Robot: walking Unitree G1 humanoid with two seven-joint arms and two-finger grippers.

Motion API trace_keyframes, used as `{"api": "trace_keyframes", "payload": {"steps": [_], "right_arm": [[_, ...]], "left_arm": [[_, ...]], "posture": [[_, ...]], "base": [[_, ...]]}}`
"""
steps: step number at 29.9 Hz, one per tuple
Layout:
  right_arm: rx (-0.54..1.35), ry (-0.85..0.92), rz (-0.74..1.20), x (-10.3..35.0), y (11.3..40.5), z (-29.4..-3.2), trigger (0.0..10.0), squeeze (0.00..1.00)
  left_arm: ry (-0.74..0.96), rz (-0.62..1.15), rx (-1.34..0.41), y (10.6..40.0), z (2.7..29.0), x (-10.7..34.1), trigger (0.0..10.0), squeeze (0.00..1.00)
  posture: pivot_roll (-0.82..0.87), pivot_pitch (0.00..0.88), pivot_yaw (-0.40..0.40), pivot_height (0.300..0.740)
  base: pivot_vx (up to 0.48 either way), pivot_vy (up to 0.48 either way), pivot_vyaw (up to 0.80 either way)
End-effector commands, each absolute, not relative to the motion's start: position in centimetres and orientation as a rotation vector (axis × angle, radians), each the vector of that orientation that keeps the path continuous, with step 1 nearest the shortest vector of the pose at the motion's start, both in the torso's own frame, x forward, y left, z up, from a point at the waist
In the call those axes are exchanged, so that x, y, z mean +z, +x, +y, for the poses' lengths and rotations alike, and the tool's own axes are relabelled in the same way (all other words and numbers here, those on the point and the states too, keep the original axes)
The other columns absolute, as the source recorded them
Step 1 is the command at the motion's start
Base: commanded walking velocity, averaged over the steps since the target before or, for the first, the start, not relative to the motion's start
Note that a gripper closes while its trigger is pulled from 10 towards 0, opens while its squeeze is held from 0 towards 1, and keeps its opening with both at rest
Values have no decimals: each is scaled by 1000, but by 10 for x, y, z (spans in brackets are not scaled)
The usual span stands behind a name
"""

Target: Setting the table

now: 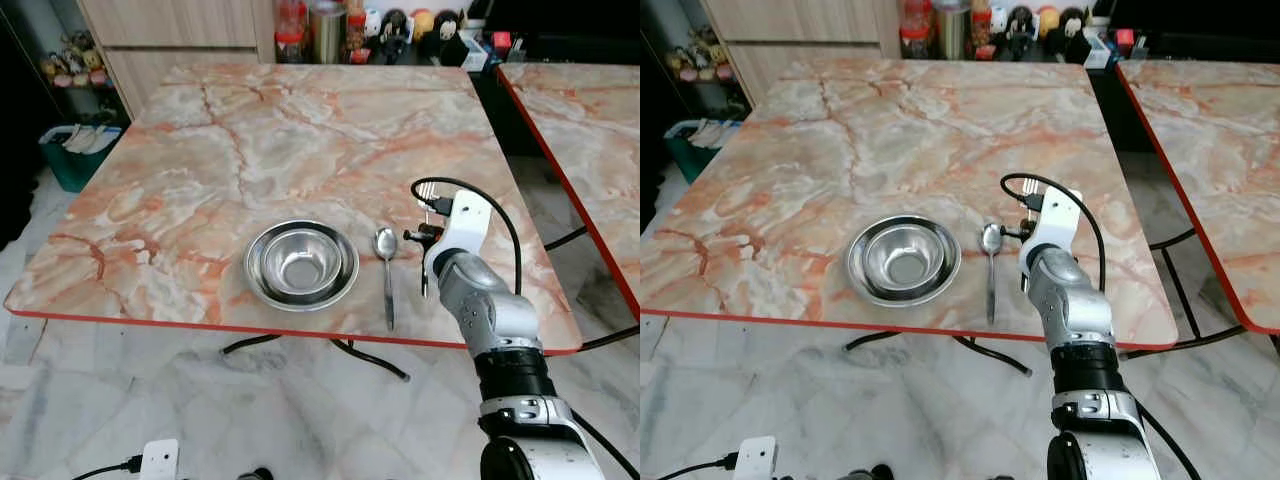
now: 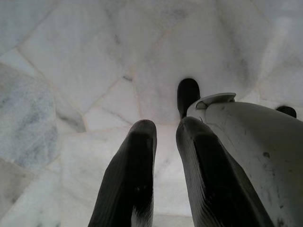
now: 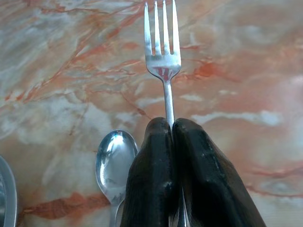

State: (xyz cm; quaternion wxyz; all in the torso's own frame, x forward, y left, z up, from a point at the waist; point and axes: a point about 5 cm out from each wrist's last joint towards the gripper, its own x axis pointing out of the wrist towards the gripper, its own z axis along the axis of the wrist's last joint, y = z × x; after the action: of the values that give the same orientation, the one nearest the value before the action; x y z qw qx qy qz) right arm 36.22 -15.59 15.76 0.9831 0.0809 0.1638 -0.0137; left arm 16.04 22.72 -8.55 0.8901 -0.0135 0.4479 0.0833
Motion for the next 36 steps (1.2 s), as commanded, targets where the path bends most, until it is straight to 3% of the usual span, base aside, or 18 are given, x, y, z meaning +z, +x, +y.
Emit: {"api": "trace_keyframes", "payload": {"steps": [1,13,36], "right_arm": [[-24,144,343,159,358,-159,10000,0],[-3,5,425,152,339,-177,10000,0],[-53,58,486,135,326,-181,10000,0]], "left_arm": [[-35,973,173,151,226,-90,10000,0],[-44,973,174,152,227,-90,10000,0],[-32,976,171,152,226,-90,10000,0]], "posture": [[-3,152,-13,736],[-18,155,-21,736],[-8,153,-22,736]], "base": [[0,0,0],[0,0,0],[0,0,0]]}}
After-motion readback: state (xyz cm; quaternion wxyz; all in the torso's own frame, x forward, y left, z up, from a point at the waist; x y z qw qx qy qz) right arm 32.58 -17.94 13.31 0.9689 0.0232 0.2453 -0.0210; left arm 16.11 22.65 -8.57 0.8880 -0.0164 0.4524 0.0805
